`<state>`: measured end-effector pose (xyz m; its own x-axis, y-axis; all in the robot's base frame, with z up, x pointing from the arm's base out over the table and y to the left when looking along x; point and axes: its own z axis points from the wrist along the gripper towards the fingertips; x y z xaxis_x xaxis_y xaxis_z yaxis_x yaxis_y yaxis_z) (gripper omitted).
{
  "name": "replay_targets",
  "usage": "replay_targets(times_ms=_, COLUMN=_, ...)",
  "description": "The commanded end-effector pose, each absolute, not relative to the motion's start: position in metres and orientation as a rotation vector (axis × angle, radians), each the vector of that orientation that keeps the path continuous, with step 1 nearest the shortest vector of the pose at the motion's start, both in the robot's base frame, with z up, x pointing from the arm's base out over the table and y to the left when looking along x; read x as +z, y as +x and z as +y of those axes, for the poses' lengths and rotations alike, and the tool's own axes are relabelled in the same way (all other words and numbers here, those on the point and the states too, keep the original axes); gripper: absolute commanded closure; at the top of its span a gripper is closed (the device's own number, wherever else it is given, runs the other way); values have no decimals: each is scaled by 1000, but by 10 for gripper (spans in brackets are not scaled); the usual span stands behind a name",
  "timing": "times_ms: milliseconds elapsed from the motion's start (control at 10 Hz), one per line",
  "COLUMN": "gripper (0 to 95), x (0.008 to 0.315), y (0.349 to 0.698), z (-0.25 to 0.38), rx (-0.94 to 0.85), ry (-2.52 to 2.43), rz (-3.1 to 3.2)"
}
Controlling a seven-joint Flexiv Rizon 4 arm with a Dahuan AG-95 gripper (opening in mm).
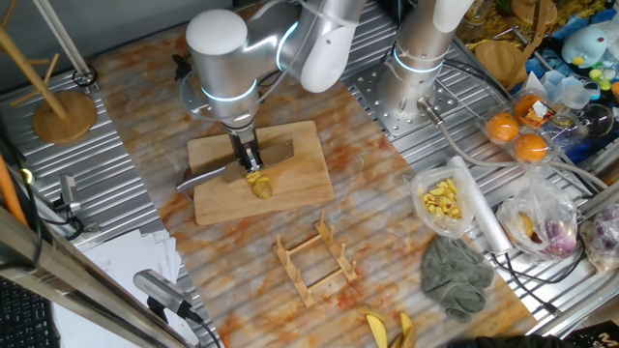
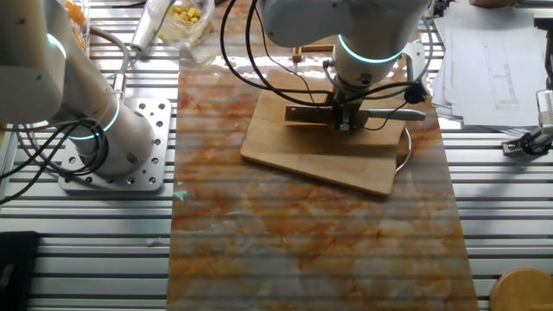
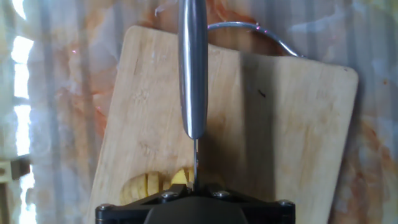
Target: Chop the potatoes
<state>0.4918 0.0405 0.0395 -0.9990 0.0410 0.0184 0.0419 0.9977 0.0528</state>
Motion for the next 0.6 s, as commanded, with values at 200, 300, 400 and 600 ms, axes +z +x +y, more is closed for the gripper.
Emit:
replay_targets(times_ms=200, gripper=950, x=67, y=486, z=39, rx=-120, ry=-37, rz=-3114)
replay_targets(times_ms=300, gripper=950, x=69, y=484, z=36, rx=-117, ry=-34, rz=-3122)
replay_targets(times_ms=400, gripper=950, x=68, y=484, z=35, rx=-118, ry=-37, rz=-3123)
replay_targets(times_ms=600, gripper=950, x=68, y=483, z=35, rx=-116, ry=-33, rz=-3124)
